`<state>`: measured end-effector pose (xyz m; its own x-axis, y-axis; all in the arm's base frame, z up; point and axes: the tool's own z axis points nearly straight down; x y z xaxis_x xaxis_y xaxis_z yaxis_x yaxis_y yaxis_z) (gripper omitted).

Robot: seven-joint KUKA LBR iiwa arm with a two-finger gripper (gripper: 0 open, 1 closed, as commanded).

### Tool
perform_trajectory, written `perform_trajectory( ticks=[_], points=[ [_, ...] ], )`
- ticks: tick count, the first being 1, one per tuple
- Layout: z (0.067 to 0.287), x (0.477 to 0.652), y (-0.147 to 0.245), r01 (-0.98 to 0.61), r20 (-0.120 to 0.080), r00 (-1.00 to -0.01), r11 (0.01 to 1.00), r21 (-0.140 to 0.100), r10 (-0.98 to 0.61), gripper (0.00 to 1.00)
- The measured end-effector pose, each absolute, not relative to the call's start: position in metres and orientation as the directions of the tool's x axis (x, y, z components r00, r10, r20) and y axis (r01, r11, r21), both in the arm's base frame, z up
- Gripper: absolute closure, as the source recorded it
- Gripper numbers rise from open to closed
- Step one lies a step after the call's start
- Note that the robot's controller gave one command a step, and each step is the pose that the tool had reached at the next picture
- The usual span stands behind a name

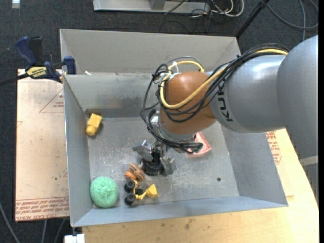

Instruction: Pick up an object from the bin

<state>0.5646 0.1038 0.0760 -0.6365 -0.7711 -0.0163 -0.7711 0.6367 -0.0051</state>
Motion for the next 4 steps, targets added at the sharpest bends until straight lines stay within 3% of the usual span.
perform_trajectory(
  ticks=[2, 4],
  points=[
    [0.079, 0.564, 0.104, -0.771, -0.015, -0.637, 0.637, -0.004, -0.771, 1.00],
    [0.102, 0.563, 0.103, -0.771, -0.003, -0.637, 0.637, 0.002, -0.771, 1.00]
  ],
)
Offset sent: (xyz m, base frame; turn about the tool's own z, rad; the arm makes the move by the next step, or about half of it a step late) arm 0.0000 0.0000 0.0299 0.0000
